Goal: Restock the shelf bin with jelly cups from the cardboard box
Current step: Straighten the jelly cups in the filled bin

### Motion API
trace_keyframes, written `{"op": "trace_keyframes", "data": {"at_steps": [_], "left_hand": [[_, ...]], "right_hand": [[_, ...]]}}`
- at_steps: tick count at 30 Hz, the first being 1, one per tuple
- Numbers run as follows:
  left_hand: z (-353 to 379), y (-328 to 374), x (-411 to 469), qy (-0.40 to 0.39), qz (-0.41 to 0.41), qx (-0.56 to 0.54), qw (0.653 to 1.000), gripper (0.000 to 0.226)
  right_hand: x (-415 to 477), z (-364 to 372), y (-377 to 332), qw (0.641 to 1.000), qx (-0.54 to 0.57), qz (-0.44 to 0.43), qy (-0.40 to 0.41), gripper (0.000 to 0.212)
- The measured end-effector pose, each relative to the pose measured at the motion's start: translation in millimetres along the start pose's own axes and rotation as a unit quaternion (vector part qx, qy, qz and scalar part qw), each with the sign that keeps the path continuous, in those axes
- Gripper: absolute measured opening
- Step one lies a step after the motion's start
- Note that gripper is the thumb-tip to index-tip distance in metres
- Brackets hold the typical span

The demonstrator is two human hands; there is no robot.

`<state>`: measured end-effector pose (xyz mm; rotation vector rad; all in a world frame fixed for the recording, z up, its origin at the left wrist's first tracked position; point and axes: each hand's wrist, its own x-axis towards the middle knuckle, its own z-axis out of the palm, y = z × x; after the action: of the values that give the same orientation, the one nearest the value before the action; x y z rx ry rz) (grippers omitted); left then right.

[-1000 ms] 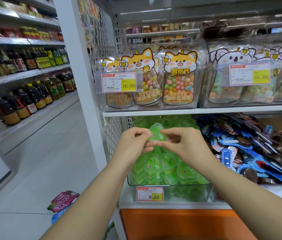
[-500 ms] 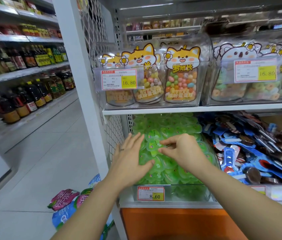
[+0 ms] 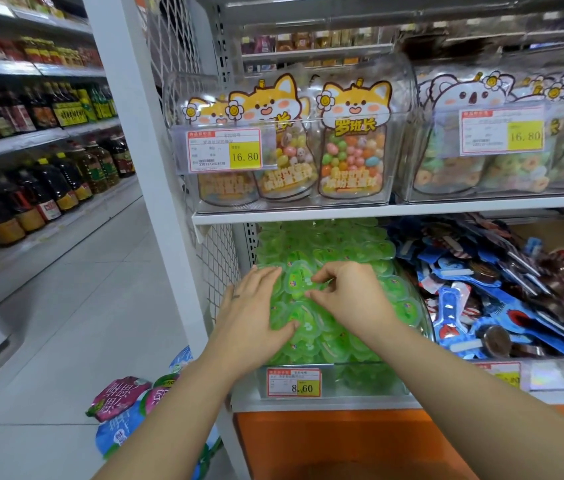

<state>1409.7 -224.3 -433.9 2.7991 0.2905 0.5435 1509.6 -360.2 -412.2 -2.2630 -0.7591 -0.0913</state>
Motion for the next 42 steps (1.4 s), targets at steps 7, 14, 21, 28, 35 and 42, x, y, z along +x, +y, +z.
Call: {"op": "trace_keyframes", "data": {"at_steps": [7, 14, 21, 28, 35, 42], "left_hand": [[1.3, -0.3, -0.6, 0.002, 0.004, -0.006, 1.000, 0.081], [2.8, -0.9, 0.0, 0.009, 0.016, -0.009, 1.000, 0.081], [0.3, -1.7, 1.6, 0.005, 0.015, -0.011, 1.000, 0.082], [-0.1, -1.7, 0.8, 0.007, 0.015, -0.012, 1.000, 0.082], [1.3, -2.2, 1.0, 0.011, 0.016, -0.008, 1.000, 0.081], [0.3, 0.0, 0.5, 0.015, 0.014, -0.006, 1.000, 0.079]], "right_hand": [[-2.5, -5.0, -3.2, 0.992, -0.108, -0.054, 0.026, 0.030], [-0.2, 0.4, -1.0, 0.986, -0.139, -0.071, 0.061, 0.033], [1.9, 0.7, 2.4, 0.982, -0.161, -0.074, 0.071, 0.036], [-0.3, 1.4, 4.6, 0.980, -0.169, -0.080, 0.071, 0.041], [-1.6, 1.3, 5.8, 0.980, -0.168, -0.083, 0.071, 0.046], [-3.8, -1.3, 5.9, 0.980, -0.166, -0.085, 0.068, 0.049]]}}
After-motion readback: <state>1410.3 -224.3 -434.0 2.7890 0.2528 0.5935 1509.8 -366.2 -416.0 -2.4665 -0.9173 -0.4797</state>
